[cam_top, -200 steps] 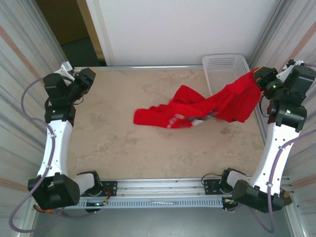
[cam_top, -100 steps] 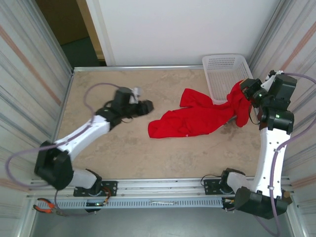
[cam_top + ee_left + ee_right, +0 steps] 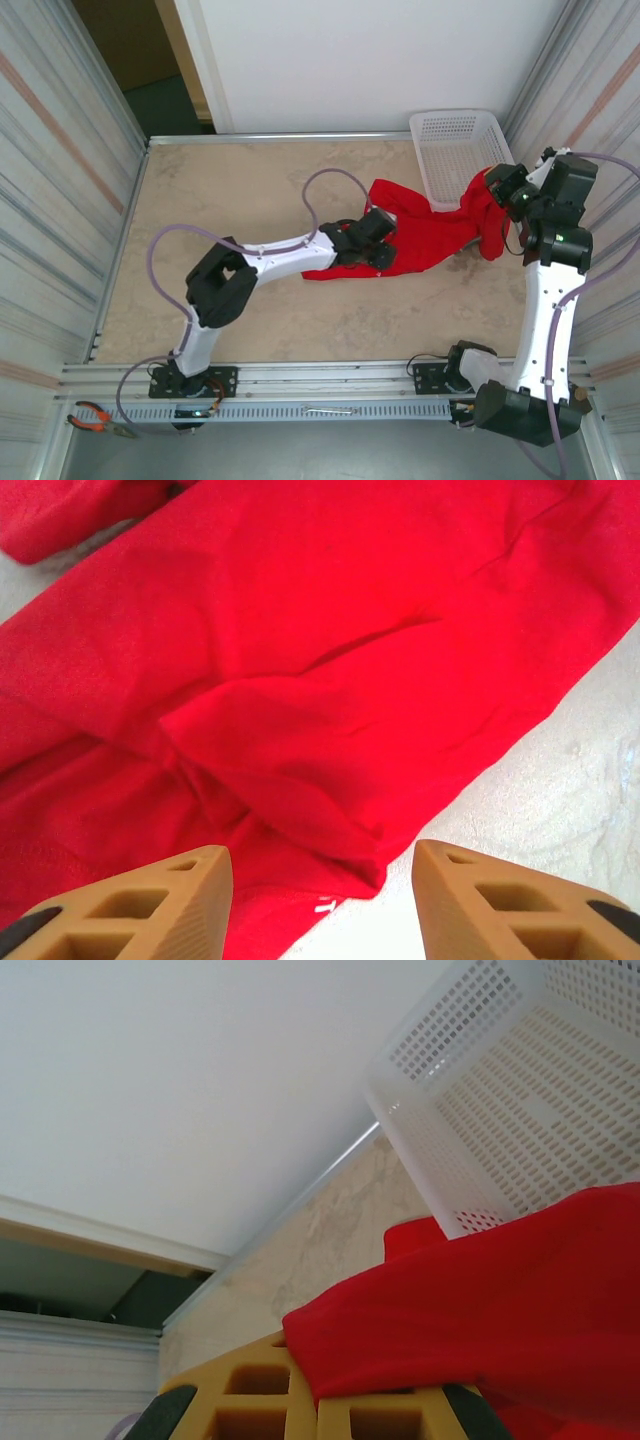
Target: Fold the inside-out t-shirt
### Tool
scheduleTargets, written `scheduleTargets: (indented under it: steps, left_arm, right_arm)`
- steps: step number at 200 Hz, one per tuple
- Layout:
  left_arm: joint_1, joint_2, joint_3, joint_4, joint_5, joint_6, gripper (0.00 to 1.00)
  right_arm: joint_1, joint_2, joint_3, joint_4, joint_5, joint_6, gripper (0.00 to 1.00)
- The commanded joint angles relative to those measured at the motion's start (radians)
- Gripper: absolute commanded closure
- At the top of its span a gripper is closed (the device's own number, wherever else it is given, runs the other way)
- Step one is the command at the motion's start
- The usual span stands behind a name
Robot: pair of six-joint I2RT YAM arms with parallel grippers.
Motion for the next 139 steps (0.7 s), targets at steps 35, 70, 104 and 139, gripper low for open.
scheduleTargets:
  steps: [35,70,104,139]
  left_arm:
    - [-0.007,0.154,0.237,-0.246,-0.053,0.081,0.44]
    - [-0.005,0.2,0.269,-0.287,-0.037,0.075,0.43]
    - [0.0,0.221,0.26,-0.282,-0.023,0.069,0.54]
    - [0.052,0.178,0.167,-0.222,0.054,0.053,1.0]
  right_arm:
    - [0.006,-0.027,0.015,0.033,-0.01,-0.013,1.0]
    - [0.005,-0.021,0.05,0.033,-0.013,-0.001,1.0]
    - [0.005,-0.021,0.083,0.013,-0.002,-0.001,1.0]
    - [0.006,-0.019,0.119,0.002,-0.015,0.002,1.0]
